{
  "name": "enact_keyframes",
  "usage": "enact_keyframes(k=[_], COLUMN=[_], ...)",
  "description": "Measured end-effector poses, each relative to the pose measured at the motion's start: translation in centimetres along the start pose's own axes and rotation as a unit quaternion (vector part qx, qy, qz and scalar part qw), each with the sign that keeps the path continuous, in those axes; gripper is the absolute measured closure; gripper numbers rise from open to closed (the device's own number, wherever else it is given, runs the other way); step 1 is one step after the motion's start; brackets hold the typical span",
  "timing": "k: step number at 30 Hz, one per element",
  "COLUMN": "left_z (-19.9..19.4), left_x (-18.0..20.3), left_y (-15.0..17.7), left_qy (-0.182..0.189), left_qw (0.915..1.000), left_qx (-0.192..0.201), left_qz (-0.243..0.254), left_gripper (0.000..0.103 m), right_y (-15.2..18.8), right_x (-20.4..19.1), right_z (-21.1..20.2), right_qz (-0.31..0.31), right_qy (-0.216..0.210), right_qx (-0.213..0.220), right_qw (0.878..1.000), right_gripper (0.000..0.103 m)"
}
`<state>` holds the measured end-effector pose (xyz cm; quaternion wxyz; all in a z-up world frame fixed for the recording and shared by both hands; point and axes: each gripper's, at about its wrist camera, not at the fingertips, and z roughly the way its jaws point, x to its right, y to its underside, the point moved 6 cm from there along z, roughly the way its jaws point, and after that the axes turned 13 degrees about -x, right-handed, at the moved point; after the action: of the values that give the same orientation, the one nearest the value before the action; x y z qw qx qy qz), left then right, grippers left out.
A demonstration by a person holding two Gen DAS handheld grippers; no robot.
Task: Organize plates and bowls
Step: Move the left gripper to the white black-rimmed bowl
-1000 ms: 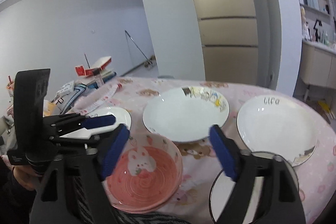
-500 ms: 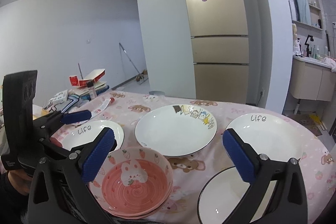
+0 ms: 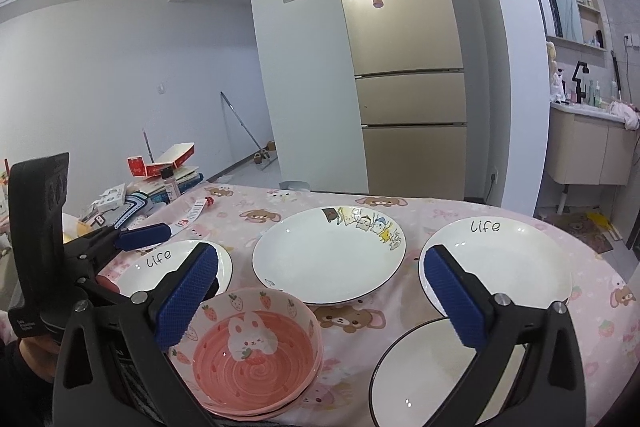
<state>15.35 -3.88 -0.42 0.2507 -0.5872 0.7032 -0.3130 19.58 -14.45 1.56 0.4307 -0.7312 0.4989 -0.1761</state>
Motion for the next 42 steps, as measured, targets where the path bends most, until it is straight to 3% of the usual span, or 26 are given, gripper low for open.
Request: enact_keyframes(k=[9, 20, 23, 29, 36, 42], left_z=[-0.2, -2.3, -3.3, -5.0, -4.6, -3.3], left_x=[0.6, 1.2, 1.4, 3.5, 8.7, 13.2], left_y=[0.1, -0.3, -0.5, -1.2, -0.9, -0.2], left_qy=[0.004, 0.007, 0.025, 0.065, 0.121, 0.133], left_qw=[0.9998, 0.9989, 0.9989, 0.9977, 0.9918, 0.9877], left_qx=[0.010, 0.042, 0.039, 0.020, -0.038, -0.070], left_qz=[0.014, 0.021, 0.012, 0.001, 0.015, 0.044], left_gripper=[0.000, 0.000, 0.000, 0.000, 0.000, 0.000], right_y=[-0.2, -1.5, -1.9, -2.0, -1.1, 0.8], right_x=[0.6, 0.4, 1.1, 2.8, 3.5, 5.4], right_z=[-0.6, -3.1, -4.4, -7.8, -11.3, -11.6], right_qz=[0.022, 0.002, 0.009, 0.037, 0.023, 0.029], right_qy=[-0.014, 0.021, 0.029, 0.011, 0.018, 0.039], right_qx=[0.017, 0.053, 0.057, 0.053, 0.059, 0.041], right_qw=[1.000, 0.998, 0.998, 0.998, 0.998, 0.998], right_gripper=[0.000, 0.000, 0.000, 0.000, 0.000, 0.000])
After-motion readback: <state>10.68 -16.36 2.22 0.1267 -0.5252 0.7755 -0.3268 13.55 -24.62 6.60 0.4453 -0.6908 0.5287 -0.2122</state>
